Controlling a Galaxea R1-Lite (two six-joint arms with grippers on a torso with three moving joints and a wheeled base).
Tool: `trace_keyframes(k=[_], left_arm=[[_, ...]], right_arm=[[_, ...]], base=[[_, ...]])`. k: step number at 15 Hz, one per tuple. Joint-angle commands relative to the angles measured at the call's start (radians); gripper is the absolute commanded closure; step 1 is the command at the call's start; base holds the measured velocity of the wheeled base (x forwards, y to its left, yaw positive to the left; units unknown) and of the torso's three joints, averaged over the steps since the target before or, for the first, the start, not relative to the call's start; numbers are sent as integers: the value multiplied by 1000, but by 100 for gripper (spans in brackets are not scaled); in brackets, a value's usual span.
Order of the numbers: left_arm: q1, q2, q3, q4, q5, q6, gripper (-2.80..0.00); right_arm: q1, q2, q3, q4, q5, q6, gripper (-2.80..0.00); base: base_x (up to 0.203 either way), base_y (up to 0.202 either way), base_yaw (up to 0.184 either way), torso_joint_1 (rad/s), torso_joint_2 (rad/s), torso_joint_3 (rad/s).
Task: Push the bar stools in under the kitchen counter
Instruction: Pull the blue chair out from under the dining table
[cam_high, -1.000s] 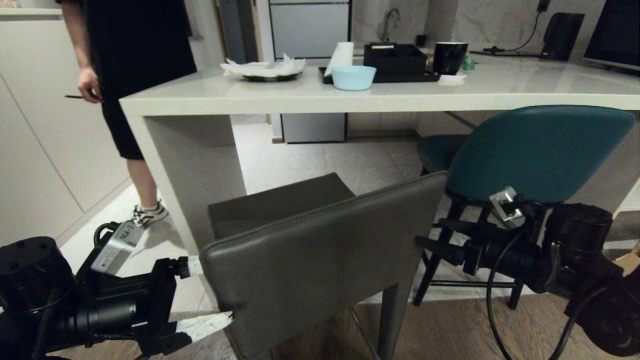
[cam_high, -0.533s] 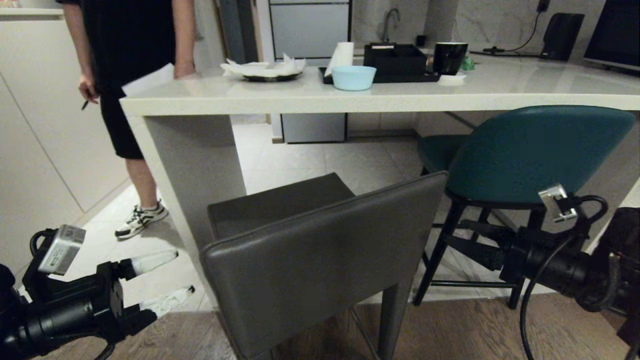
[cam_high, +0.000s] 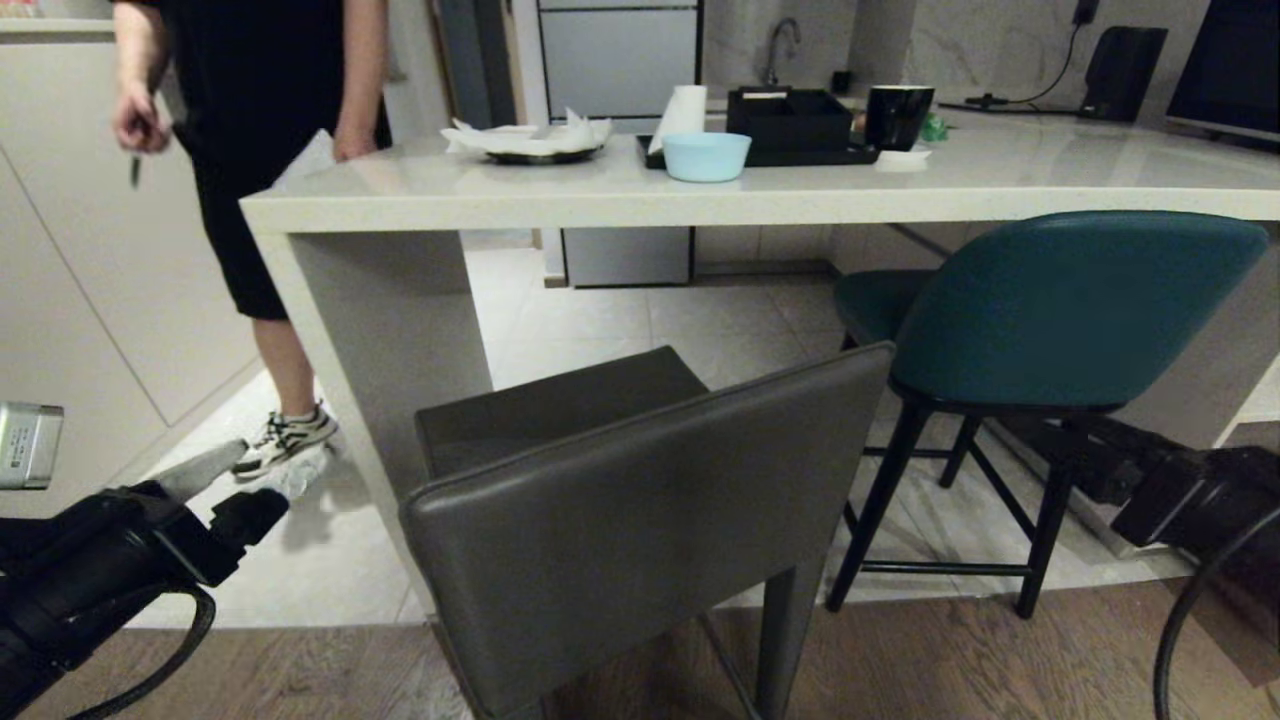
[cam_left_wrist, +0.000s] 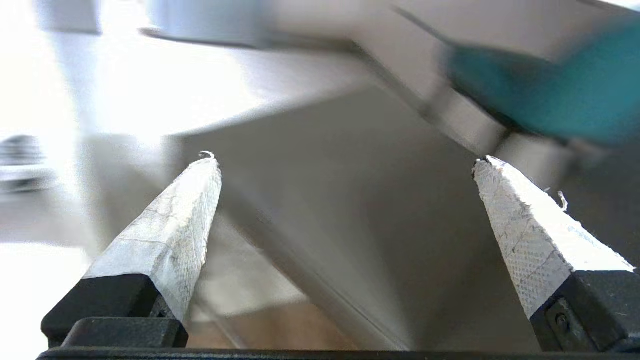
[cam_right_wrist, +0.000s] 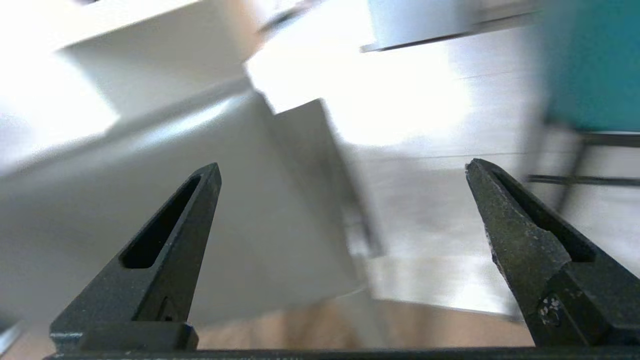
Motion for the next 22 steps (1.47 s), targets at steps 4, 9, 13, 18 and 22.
trace_keyframes(k=[4,9,13,18,22], left_arm=[[-108,-59,-138,203,374,126,-280],[-191,-134,-127,337,394,136,-280],[-199,-246,-148,492,393,133,-280],[-221,-333,-113,499,391,134,-280],[-216,-519,-58,582,392,142,-280]], right_arm=[[81,-122,-164,338,-478,-119,-280],[79,-130,-175,352,-561,-223,-280],[82,-173,-130,350,-560,-241,0],[82,-261,-59,355,-553,-247,0],[73,-377,-5,381,-554,-257,0]], base=[[0,0,0,0,0,0],[0,0,0,0,0,0],[0,0,0,0,0,0],[0,0,0,0,0,0],[0,0,0,0,0,0]])
